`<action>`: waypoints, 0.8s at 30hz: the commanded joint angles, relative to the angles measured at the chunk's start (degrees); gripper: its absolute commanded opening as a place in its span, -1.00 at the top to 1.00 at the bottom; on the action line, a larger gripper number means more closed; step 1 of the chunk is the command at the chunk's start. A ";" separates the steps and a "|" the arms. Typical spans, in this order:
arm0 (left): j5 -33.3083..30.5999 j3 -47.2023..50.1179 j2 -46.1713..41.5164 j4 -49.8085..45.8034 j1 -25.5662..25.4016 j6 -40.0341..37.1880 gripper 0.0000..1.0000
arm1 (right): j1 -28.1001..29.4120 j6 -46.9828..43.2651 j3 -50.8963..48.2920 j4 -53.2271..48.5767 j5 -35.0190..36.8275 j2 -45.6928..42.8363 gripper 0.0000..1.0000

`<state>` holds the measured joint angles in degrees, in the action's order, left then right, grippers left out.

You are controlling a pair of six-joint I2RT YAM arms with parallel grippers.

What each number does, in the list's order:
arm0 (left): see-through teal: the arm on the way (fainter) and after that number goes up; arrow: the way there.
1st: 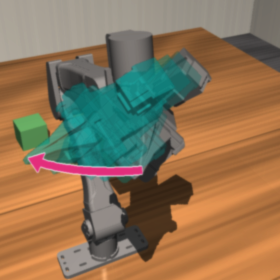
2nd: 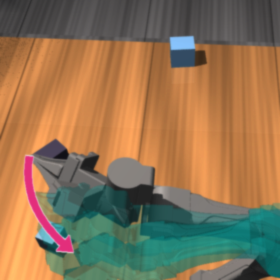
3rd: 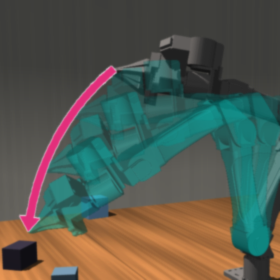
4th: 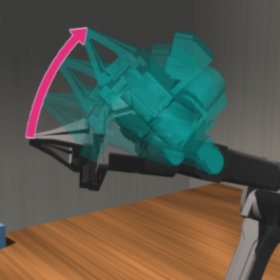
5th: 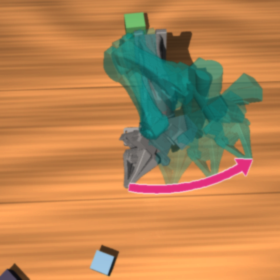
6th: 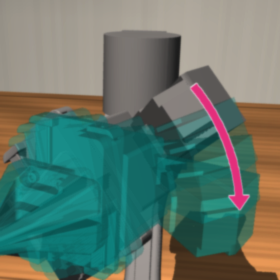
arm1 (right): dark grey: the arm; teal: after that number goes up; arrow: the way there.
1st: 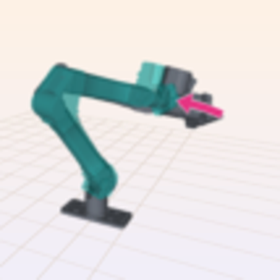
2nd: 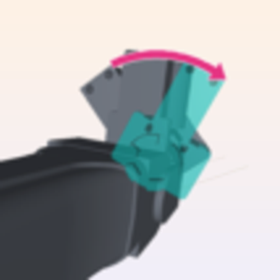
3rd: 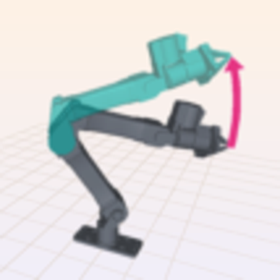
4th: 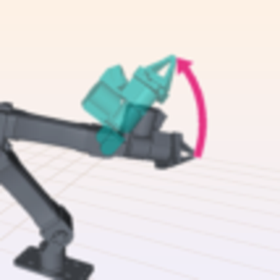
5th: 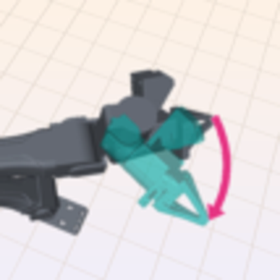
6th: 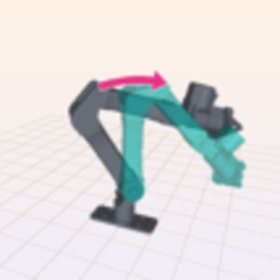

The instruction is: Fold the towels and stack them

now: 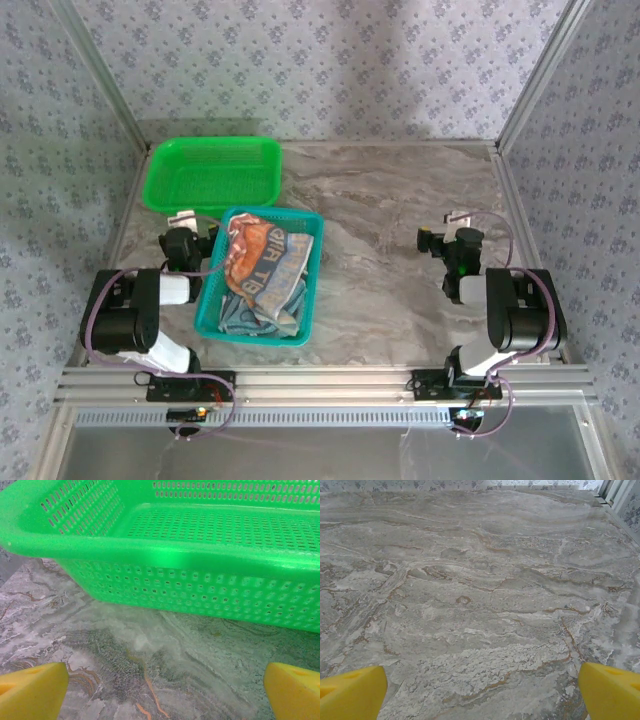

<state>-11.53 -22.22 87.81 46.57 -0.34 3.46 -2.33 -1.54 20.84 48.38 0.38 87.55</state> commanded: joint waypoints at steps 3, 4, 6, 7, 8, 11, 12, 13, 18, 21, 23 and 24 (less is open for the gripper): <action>0.66 -0.51 0.04 1.95 0.25 -0.20 -1.00 | -0.13 0.13 1.15 -0.25 -0.21 0.17 -1.00; 0.65 -0.45 0.06 1.95 0.25 -0.21 -0.99 | -0.07 0.16 1.17 -0.24 -0.14 0.17 -1.00; 0.69 -0.50 0.01 1.95 0.24 -0.21 -0.99 | -0.06 0.13 1.17 -0.28 -0.19 0.17 -1.00; 0.67 -0.46 0.00 1.95 0.25 -0.06 -1.00 | 0.04 0.13 1.21 -0.26 -0.15 0.17 -1.00; 0.70 -0.46 0.03 1.92 0.23 -0.15 -0.99 | -0.03 0.20 1.14 -0.22 -0.19 0.17 -1.00; 0.72 -0.46 0.00 1.94 0.25 -0.12 -0.99 | -0.03 0.14 1.17 -0.22 -0.19 0.17 -1.00; 0.71 -0.47 0.05 1.86 0.25 -0.11 -0.99 | -0.07 0.14 1.17 -0.24 -0.21 0.17 -1.00; 0.72 -0.46 0.02 1.86 0.25 -0.11 -0.99 | -0.15 0.18 1.21 -0.22 -0.29 0.17 -1.00; 0.85 -0.39 -0.02 1.92 0.34 -0.11 -1.00 | -0.18 0.24 1.17 -0.30 -0.38 0.18 -1.00; 1.26 -2.01 -1.78 -1.88 0.34 -0.13 -1.00 | -0.04 0.27 0.89 0.36 -0.06 -0.12 -1.00; -0.27 -4.24 -4.88 -8.39 0.34 0.35 -1.00 | 0.57 -0.25 0.52 -0.48 1.12 -2.18 -1.00; -1.70 -5.56 -6.69 -12.13 0.34 0.85 -1.00 | 0.86 -0.36 0.60 -2.09 1.92 -3.89 -1.00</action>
<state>-11.57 -23.59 85.91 41.17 -0.34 3.53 -2.07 -1.56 20.84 47.79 0.71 86.96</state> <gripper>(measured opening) 0.997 0.999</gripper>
